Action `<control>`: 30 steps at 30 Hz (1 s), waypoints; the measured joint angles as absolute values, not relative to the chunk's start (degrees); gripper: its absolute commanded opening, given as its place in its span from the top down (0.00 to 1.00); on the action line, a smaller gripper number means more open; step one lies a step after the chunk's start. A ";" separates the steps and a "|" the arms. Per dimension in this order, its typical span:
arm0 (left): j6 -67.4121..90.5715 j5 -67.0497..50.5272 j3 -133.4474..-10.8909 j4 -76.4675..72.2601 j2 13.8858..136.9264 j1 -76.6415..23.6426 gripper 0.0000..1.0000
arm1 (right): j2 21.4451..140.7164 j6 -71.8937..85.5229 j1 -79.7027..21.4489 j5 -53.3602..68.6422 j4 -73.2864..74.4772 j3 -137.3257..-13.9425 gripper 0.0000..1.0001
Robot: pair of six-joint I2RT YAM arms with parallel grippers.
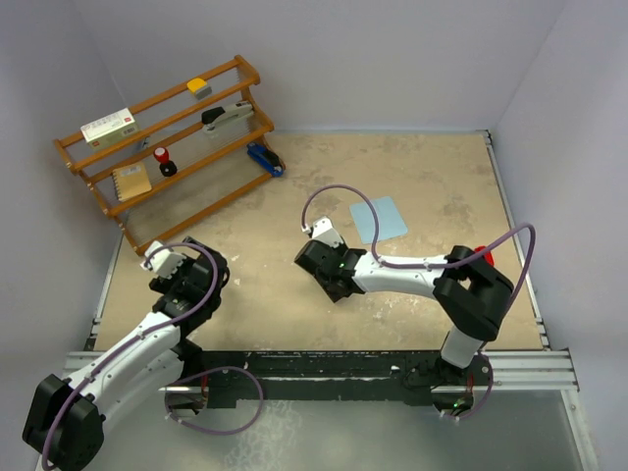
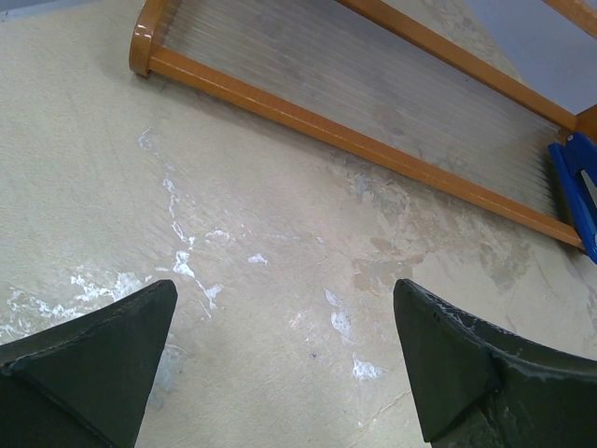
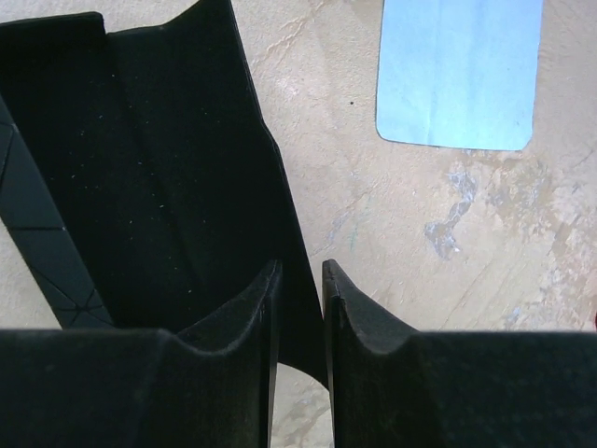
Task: Organize the sunglasses
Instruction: Open the sunglasses case at the center of the board.
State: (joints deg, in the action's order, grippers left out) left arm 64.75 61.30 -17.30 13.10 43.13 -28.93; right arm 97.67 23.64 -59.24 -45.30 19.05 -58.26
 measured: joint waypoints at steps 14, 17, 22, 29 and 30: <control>63.86 61.17 -17.65 13.34 43.13 -28.93 0.04 | 95.29 22.06 -57.67 -45.10 18.79 -57.93 0.64; 63.86 60.88 -17.65 13.32 43.18 -28.93 0.04 | 92.60 21.69 -57.67 -45.56 19.00 -57.93 0.80; 63.88 60.58 -17.65 13.32 43.18 -28.93 0.05 | 87.90 20.73 -57.98 -45.41 18.81 -57.58 1.00; 63.88 60.07 -17.65 13.02 43.53 -28.93 0.10 | 85.73 20.32 -59.33 -42.59 19.16 -57.06 1.00; 63.88 59.99 -17.65 12.93 43.70 -28.93 0.10 | 85.82 20.34 -59.66 -42.04 19.16 -56.95 1.00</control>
